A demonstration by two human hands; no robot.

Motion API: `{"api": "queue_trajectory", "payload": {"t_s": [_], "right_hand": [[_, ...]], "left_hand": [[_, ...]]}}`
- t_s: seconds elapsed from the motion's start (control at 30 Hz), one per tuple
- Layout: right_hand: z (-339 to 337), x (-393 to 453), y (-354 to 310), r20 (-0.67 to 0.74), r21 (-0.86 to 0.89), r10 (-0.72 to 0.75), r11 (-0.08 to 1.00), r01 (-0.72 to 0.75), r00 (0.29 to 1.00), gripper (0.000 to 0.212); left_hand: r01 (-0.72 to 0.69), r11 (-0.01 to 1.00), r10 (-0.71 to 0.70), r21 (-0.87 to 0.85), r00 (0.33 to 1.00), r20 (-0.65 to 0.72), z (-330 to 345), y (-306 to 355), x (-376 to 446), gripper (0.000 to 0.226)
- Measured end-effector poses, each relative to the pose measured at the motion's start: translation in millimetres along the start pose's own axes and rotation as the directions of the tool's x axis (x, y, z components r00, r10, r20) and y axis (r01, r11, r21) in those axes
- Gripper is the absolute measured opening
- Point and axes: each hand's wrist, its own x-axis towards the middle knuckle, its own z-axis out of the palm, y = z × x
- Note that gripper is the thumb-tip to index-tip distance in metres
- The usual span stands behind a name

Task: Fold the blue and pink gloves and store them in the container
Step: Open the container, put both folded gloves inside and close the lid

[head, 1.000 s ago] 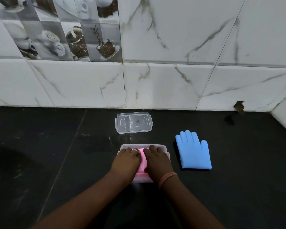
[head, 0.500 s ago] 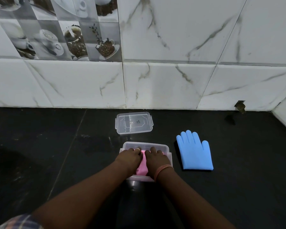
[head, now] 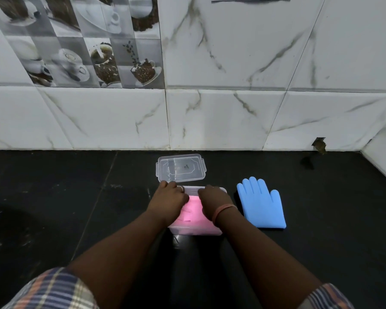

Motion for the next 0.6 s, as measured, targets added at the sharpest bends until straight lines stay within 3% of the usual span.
{"api": "queue_trajectory", "payload": {"t_s": [0.13, 0.23, 0.37, 0.47, 0.6], "right_hand": [[-9.1, 4.2, 13.1, -0.015, 0.159, 0.063, 0.985, -0.06, 0.998, 0.018], [-9.7, 4.8, 23.0, -0.11, 0.287, 0.144, 0.952, -0.107, 0.983, 0.019], [-1.3, 0.6, 45.7, -0.255, 0.572, 0.372, 0.803, -0.171, 0.893, 0.016], [6.8, -2.3, 64.5, -0.183, 0.725, 0.584, 0.624, -0.293, 0.791, 0.012], [12.6, -5.4, 90.8, -0.055, 0.724, 0.716, 0.508, -0.466, 0.695, 0.018]], "left_hand": [[0.033, 0.999, -0.034, 0.021, 0.996, 0.077, 1.3, -6.2, 0.3, 0.028], [0.062, 0.996, -0.071, 0.065, 0.988, 0.136, 6.2, 1.5, 1.9, 0.027], [0.101, 0.987, -0.118, 0.123, 0.983, 0.139, -1.3, 15.3, 11.3, 0.025], [0.124, 0.992, -0.124, 0.008, 0.991, 0.052, -23.8, 28.0, 33.3, 0.021], [0.143, 0.965, -0.168, -0.218, 0.981, -0.098, -47.6, 54.6, 66.8, 0.04]]}}
